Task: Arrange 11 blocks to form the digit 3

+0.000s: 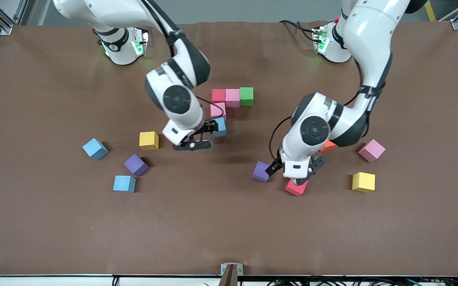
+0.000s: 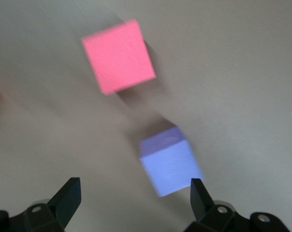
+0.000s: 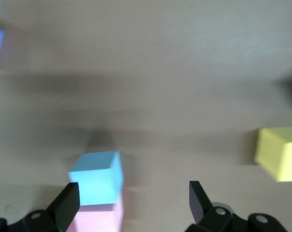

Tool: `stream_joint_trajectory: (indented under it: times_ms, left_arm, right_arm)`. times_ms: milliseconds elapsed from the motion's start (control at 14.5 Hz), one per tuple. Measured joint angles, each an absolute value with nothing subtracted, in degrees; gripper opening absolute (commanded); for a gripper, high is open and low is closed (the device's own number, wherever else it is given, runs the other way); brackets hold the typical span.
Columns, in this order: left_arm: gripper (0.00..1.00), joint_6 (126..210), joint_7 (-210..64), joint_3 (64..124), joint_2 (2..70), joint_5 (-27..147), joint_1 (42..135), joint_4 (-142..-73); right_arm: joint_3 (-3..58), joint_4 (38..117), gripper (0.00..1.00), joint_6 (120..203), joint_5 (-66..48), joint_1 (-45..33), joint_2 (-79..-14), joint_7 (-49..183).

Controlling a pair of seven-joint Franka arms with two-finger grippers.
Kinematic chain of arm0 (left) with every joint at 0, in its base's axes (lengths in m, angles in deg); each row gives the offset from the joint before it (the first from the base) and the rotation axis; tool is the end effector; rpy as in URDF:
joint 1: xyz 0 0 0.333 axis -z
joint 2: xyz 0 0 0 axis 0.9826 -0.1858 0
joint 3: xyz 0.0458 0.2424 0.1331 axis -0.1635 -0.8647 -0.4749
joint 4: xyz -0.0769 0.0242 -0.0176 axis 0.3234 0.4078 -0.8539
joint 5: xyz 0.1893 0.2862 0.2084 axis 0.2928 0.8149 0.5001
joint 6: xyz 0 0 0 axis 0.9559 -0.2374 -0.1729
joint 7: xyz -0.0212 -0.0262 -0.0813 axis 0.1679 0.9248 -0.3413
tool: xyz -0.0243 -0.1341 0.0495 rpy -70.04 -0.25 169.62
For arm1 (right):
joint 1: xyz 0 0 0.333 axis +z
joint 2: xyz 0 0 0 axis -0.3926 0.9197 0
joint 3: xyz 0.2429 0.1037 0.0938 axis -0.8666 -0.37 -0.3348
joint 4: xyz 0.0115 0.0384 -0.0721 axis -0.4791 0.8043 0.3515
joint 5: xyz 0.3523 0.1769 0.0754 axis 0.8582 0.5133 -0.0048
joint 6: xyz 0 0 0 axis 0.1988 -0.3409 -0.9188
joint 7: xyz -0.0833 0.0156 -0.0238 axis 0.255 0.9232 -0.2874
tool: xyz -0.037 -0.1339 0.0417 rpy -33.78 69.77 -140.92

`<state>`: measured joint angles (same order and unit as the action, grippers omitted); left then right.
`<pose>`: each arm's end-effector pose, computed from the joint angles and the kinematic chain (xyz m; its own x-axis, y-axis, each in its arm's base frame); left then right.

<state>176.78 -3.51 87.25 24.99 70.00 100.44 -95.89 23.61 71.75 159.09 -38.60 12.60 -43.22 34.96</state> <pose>0.5962 -0.3613 0.2187 0.7009 0.7077 -0.0890 0.7130 -0.6987 0.0597 0.5326 0.3767 0.2640 0.9851 0.0660 -0.1587 0.0617 -0.9976 -0.0317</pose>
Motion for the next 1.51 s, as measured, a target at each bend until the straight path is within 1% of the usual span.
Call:
stream_joint_trajectory:
  times_ms: [138, 275, 482, 688, 757, 825, 894, 1032, 1101, 1238, 1376, 1445, 1513]
  left_arm:
    - [1.00, 180.1, 3.4, 87.0, 21.8, 70.0, 102.1, -94.2]
    - [1.00, 180.8, 7.8, 86.9, 19.4, 70.2, 103.0, -92.7]
    - [1.00, 180.9, 12.2, 86.9, 17.7, 71.0, 103.4, -92.2]
    - [0.99, 181.1, 14.1, 86.5, 16.3, 71.2, 103.3, -92.1]
    - [0.85, 181.5, 14.1, 86.3, 15.9, 71.2, 103.2, -92.0]
    - [0.66, 182.1, 14.1, 86.2, 15.5, 71.2, 103.1, -92.0]
    - [0.51, 182.6, 14.1, 86.1, 15.2, 71.2, 103.1, -92.0]
    - [0.30, 183.0, 14.3, 86.0, 14.9, 71.2, 103.0, -91.9]
    - [0.18, 183.0, 14.9, 86.0, 14.9, 71.2, 103.0, -91.8]
    - [0.18, 183.0, 17.1, 86.1, 15.0, 71.2, 103.1, -91.4]
    - [0.25, 182.6, 21.1, 86.6, 15.1, 71.2, 103.5, -91.3]
    - [0.20, 181.8, 24.6, 87.0, 15.3, 71.2, 103.9, -91.3]
    - [0.19, 180.6, 29.1, 87.1, 15.7, 71.2, 104.7, -91.5]
  right_arm:
    - [24.0, 71.6, 1.00, 158.6, -38.6, 8.0, -43.3, 39.8]
    - [24.2, 71.5, 1.00, 158.8, -38.6, 2.7, -43.2, 42.8]
    - [24.3, 71.3, 1.00, 159.9, -38.7, -3.8, -42.6, 45.3]
    - [24.3, 70.3, 1.00, 160.9, -39.1, -7.7, -39.8, 52.5]
    - [24.3, 69.4, 1.00, 161.1, -39.6, -8.6, -38.3, 54.1]
    - [24.3, 68.2, 1.00, 161.4, -40.8, -9.3, -36.7, 54.8]
    - [24.3, 66.8, 1.00, 161.6, -42.3, -9.9, -35.2, 55.0]
    - [24.3, 64.3, 1.00, 161.9, -44.2, -11.1, -32.4, 55.1]
    - [24.3, 63.4, 1.00, 162.6, -44.5, -11.6, -31.3, 55.2]
    - [24.3, 62.6, 1.00, 164.5, -44.6, -12.5, -29.8, 55.8]
    - [24.3, 62.5, 1.00, 165.7, -44.7, -12.8, -28.5, 56.1]
    - [24.3, 62.5, 1.00, 166.0, -44.7, -12.9, -27.9, 56.1]
    - [24.3, 62.5, 1.00, 166.0, -44.7, -12.9, -27.4, 56.1]
